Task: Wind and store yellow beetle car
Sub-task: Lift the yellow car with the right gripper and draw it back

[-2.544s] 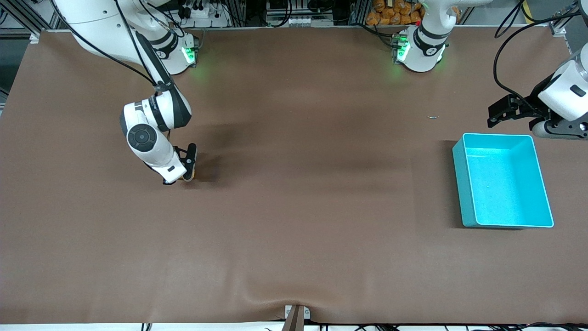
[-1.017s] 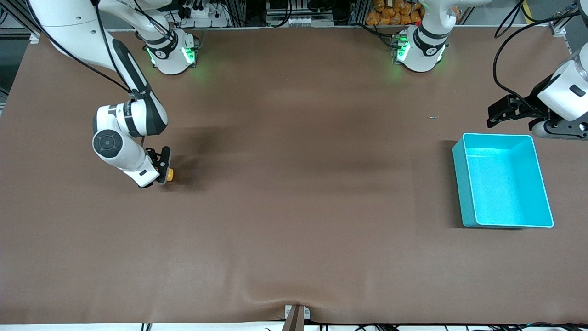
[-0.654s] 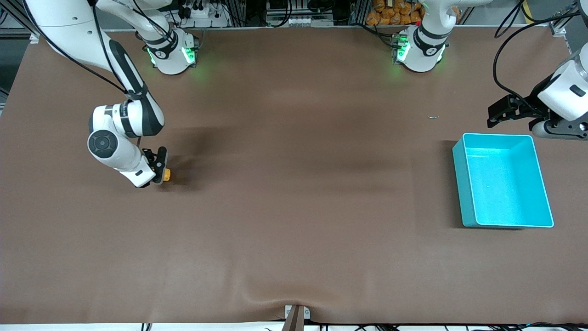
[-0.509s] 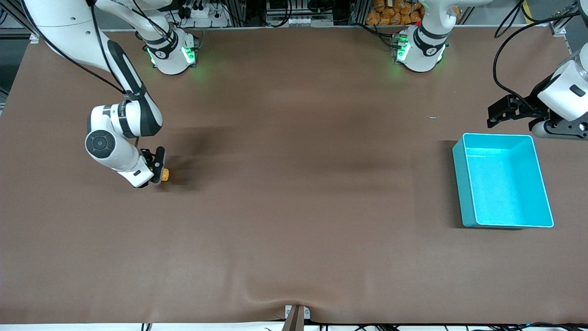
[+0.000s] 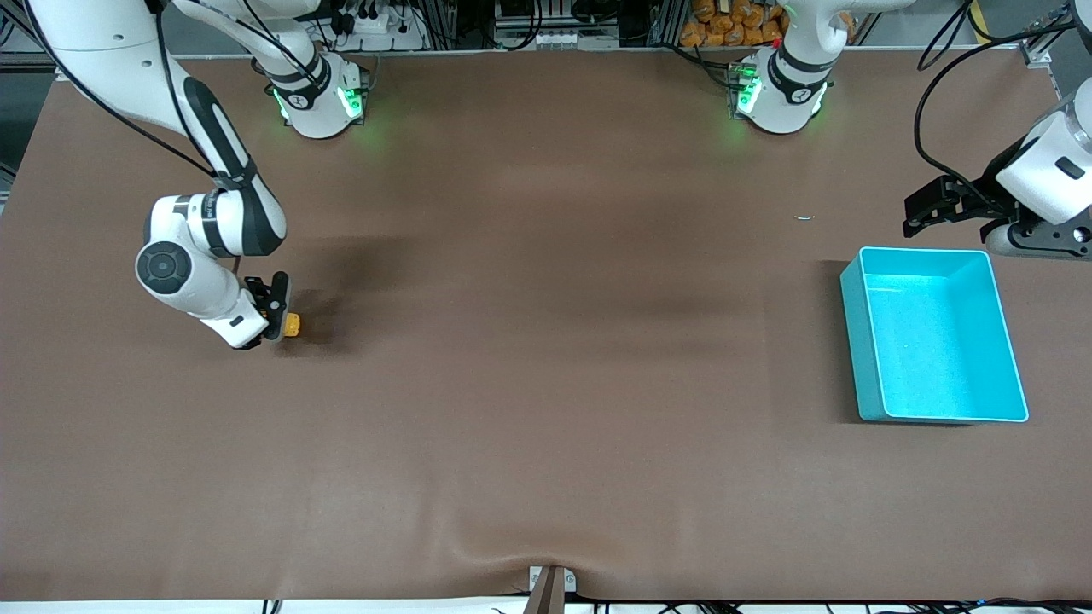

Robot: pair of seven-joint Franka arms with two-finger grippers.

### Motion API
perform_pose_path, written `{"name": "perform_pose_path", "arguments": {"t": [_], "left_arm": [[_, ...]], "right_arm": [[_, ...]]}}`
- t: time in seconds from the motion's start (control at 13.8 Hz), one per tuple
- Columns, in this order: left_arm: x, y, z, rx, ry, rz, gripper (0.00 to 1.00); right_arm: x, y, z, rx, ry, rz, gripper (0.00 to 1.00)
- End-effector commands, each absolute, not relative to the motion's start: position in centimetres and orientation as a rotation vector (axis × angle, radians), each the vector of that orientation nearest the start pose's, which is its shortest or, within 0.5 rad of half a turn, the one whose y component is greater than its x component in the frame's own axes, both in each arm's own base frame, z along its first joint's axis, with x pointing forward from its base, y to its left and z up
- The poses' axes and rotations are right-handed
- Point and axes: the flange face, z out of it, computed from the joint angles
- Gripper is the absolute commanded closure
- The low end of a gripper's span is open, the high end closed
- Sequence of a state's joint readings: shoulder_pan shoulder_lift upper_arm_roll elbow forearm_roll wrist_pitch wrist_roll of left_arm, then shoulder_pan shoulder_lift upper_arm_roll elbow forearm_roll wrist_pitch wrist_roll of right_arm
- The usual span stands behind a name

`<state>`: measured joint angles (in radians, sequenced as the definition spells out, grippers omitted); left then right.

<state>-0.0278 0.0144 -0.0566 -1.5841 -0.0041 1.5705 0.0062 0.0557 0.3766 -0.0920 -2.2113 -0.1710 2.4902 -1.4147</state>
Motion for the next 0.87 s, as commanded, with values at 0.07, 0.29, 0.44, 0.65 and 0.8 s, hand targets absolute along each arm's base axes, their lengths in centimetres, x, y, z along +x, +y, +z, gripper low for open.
{"name": "perform_pose_path", "arguments": {"t": [0.07,0.29,0.44,0.65,0.8], "left_arm": [[55.8,-4.8,61.2,-3.128,0.178,0.028,0.00],[56.0,-4.4,61.0,-3.129,0.166,0.036,0.00],[56.0,-4.3,61.0,-3.129,0.161,0.036,0.00],[56.1,-4.3,60.9,-3.129,0.164,0.038,0.00],[56.1,-4.3,60.9,-3.129,0.161,0.040,0.00]], "right_arm": [[54.2,-3.9,15.7,-2.258,-2.215,0.262,0.68],[54.1,-5.2,15.7,-2.253,-2.214,0.263,0.68],[54.0,-6.4,15.7,-2.248,-2.213,0.263,0.68],[53.8,-7.0,15.3,-2.250,-2.202,0.270,0.65],[53.8,-7.4,15.3,-2.255,-2.193,0.274,0.59]]}}
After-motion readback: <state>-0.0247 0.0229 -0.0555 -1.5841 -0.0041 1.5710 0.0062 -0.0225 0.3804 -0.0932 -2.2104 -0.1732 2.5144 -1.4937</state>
